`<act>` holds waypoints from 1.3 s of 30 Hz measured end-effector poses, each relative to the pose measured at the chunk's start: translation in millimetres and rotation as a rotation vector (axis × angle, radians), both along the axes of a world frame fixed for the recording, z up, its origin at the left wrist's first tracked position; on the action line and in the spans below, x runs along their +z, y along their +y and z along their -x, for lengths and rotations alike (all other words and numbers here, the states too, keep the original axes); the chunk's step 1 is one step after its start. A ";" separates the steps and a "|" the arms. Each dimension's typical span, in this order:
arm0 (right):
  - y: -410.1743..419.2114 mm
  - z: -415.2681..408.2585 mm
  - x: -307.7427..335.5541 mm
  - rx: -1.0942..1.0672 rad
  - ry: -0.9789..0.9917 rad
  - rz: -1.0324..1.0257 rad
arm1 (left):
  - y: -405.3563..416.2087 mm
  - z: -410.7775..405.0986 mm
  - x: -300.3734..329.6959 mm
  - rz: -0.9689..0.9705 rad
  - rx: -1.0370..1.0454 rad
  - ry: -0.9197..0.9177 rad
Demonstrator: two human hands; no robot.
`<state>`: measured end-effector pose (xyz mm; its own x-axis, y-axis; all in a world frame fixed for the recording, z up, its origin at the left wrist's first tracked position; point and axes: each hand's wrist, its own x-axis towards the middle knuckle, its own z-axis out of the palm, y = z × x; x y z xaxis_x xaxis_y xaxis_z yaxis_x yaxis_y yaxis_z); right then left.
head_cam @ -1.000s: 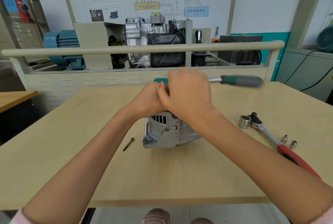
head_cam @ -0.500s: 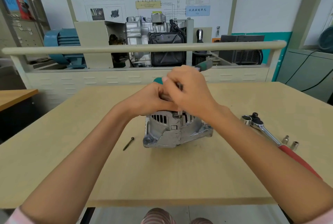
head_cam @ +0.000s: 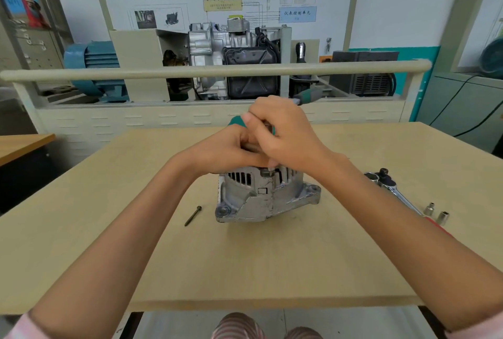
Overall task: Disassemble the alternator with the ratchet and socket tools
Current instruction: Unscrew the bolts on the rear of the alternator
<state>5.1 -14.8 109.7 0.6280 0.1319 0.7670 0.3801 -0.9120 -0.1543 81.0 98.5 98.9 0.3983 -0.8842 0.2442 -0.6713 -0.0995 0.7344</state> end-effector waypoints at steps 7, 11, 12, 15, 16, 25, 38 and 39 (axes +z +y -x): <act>19.4 -2.7 -10.6 -0.742 -0.002 0.311 | -5.3 2.4 -2.8 0.052 0.083 -0.015; 23.8 -3.2 -7.6 -0.730 -0.021 0.362 | -5.3 -0.6 -6.2 0.041 0.130 -0.052; 20.4 -1.9 -4.5 -0.639 -0.044 0.366 | -3.8 -1.7 -6.3 0.032 0.137 -0.051; 7.8 -1.0 3.6 -0.279 0.015 0.280 | -0.6 1.7 -2.2 0.034 0.070 -0.005; 4.5 -1.6 5.2 -0.127 0.070 0.199 | -0.7 1.7 -1.7 0.043 0.034 0.009; 16.6 -5.1 -2.2 -0.735 0.050 0.306 | -5.6 2.1 -6.5 0.116 0.117 -0.047; -3.8 6.8 6.2 -0.048 0.127 -0.059 | 0.9 -0.2 -0.5 0.034 0.003 0.062; -1.7 7.0 4.7 -0.095 0.108 -0.017 | 0.8 -1.5 -1.1 0.047 0.012 0.069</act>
<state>-1.9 -16.5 114.4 0.7158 0.0553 0.6961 0.2723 -0.9401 -0.2052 82.5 99.3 97.7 0.4264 -0.8674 0.2563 -0.6175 -0.0722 0.7832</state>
